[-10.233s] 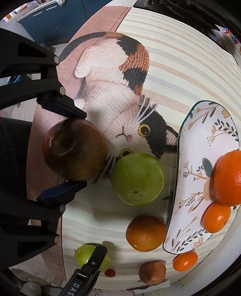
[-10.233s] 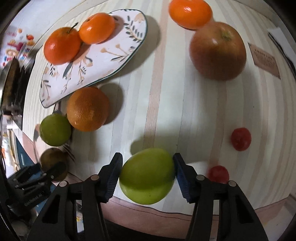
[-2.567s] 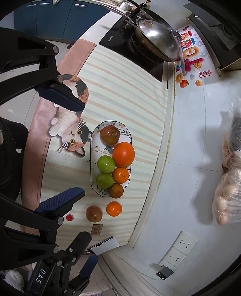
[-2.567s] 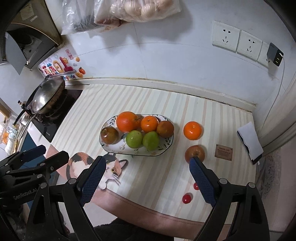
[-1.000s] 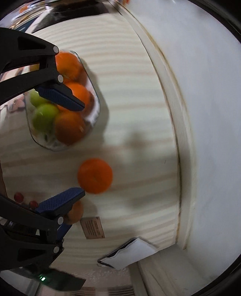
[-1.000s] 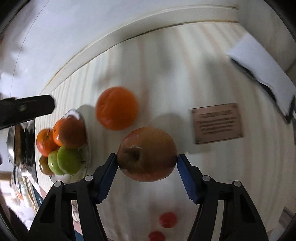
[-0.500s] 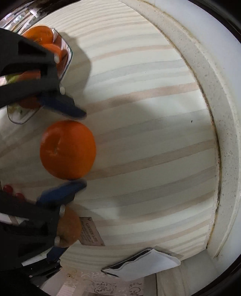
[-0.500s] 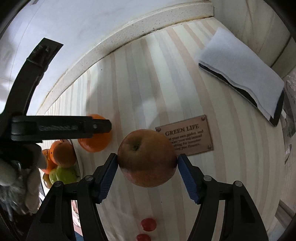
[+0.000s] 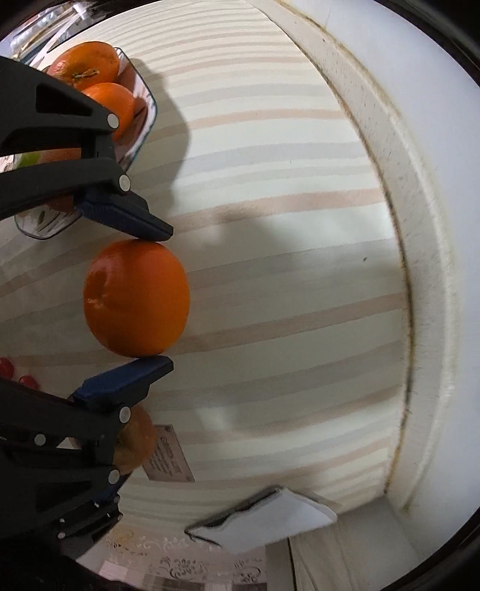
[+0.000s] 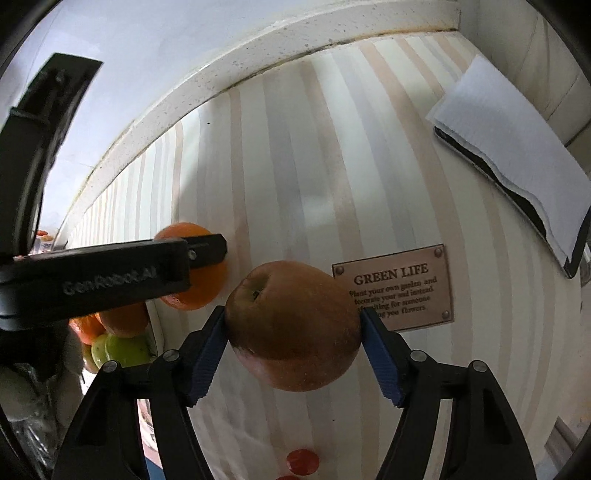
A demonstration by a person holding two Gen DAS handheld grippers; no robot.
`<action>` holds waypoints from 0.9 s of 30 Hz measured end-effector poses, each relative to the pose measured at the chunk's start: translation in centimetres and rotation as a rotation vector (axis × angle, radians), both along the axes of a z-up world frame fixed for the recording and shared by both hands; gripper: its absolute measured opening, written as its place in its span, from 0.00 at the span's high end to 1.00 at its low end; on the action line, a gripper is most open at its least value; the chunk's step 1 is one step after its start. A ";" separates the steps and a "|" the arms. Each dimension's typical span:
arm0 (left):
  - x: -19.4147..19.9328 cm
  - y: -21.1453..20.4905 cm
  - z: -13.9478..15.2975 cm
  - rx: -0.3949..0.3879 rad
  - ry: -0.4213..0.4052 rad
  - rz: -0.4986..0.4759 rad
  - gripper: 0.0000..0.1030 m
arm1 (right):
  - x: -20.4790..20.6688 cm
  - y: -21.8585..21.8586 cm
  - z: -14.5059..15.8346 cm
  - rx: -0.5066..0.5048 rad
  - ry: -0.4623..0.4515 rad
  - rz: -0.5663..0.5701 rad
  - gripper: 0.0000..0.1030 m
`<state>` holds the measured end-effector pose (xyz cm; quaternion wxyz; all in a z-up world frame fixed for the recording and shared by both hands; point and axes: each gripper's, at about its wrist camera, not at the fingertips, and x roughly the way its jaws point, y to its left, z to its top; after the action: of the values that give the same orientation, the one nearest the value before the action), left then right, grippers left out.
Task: Organize fruits
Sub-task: 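Grasp an orange with the left gripper while the right gripper grasps a red apple, then carry the orange to the plate while the right gripper places the red apple there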
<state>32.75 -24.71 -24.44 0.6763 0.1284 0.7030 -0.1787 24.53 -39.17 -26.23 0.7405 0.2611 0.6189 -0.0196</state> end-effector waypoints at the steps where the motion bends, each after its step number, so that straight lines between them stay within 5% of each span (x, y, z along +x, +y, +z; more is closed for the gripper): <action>1: -0.1 0.4 0.5 -0.013 -0.004 0.009 0.40 | -0.2 0.1 0.2 0.004 -0.005 0.001 0.29; 5: -1.1 3.1 3.4 -0.093 -0.021 0.060 0.49 | -1.2 0.6 1.6 0.022 -0.029 0.004 0.29; 6: -1.5 4.0 4.3 -0.120 -0.025 0.071 0.73 | -1.5 0.9 2.2 0.024 -0.038 0.013 0.29; 7: -1.8 4.8 5.1 -0.137 -0.028 0.079 0.75 | -1.7 1.2 2.6 0.027 -0.046 0.019 0.29; 11: -2.0 6.5 6.5 -0.141 -0.053 0.094 0.72 | -2.0 2.7 3.8 0.004 -0.065 0.072 0.29; 15: -0.4 8.3 5.0 -0.164 0.018 0.152 0.68 | -1.8 3.2 2.4 0.002 -0.040 0.077 0.29; 22: 3.0 6.5 5.1 -0.199 0.009 0.213 0.54 | -1.9 1.4 1.7 0.014 -0.051 0.007 0.29; 27: 5.3 2.6 4.6 -0.191 0.011 0.169 0.49 | -1.3 -0.5 2.2 -0.004 -0.072 -0.034 0.29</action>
<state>38.04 -22.09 -19.81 0.6941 0.0028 0.6949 -0.1880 23.27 -39.63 -23.99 0.7624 0.2709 0.5871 -0.0239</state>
